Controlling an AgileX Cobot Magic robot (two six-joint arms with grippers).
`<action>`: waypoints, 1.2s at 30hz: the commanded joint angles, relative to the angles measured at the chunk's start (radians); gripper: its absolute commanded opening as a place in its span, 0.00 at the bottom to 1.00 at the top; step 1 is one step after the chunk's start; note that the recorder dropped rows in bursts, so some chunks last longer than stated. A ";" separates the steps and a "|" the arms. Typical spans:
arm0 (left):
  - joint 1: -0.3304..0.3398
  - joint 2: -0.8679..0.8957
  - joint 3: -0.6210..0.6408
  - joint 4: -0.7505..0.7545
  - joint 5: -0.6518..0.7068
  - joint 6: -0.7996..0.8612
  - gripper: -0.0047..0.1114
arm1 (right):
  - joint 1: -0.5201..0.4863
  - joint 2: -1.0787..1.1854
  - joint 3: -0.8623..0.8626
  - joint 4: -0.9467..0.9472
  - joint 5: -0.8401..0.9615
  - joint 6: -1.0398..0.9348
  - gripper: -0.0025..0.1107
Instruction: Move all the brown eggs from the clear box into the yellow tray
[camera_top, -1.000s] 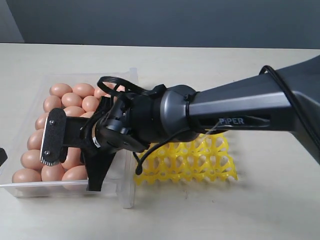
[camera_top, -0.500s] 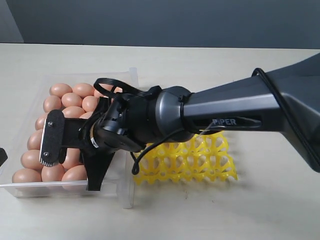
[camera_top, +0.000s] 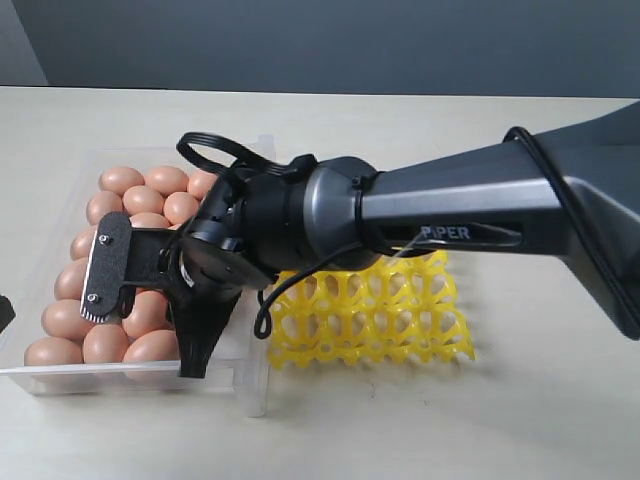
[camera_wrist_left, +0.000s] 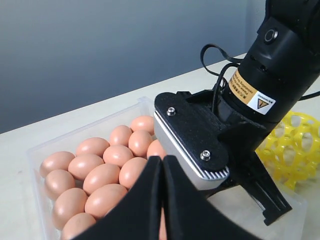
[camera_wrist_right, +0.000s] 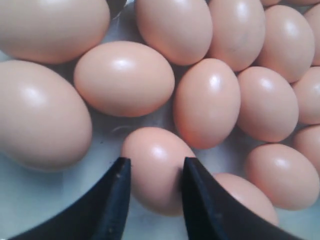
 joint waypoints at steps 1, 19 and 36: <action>-0.006 -0.005 0.004 -0.006 -0.004 -0.004 0.04 | 0.005 0.017 0.005 0.017 0.028 0.000 0.38; -0.006 -0.005 0.004 -0.006 -0.004 -0.004 0.04 | 0.005 0.043 0.005 0.020 -0.042 0.000 0.43; -0.006 -0.005 0.004 -0.006 -0.004 -0.004 0.04 | 0.005 0.052 0.005 0.020 -0.009 -0.002 0.06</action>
